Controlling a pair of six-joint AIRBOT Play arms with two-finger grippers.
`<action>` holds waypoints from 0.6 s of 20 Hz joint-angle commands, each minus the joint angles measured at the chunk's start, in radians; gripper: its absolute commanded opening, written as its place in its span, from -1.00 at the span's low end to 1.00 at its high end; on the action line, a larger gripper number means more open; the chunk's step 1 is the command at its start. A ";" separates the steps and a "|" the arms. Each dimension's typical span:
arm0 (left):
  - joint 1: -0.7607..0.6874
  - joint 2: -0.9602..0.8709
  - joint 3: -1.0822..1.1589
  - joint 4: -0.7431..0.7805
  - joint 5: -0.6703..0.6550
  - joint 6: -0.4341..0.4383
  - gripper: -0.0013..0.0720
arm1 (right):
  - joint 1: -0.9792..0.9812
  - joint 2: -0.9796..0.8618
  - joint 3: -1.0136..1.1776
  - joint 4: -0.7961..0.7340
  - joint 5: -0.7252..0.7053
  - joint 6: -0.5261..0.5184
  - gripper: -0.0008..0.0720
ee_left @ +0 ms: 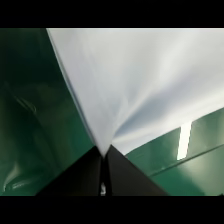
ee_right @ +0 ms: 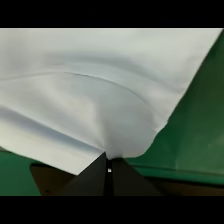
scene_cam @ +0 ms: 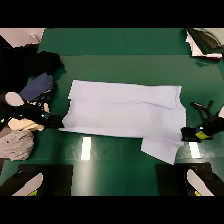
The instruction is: Fold the shirts.
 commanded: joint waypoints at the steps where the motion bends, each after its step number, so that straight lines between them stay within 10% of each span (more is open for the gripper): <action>1: 0.000 0.151 0.002 0.037 -0.195 -0.016 -0.91 | -0.028 0.167 0.027 -0.082 0.172 0.006 -0.93; 12: 0.000 0.105 0.053 -0.086 0.175 -0.038 -0.91 | -0.049 0.100 0.172 0.087 -0.057 -0.003 -0.93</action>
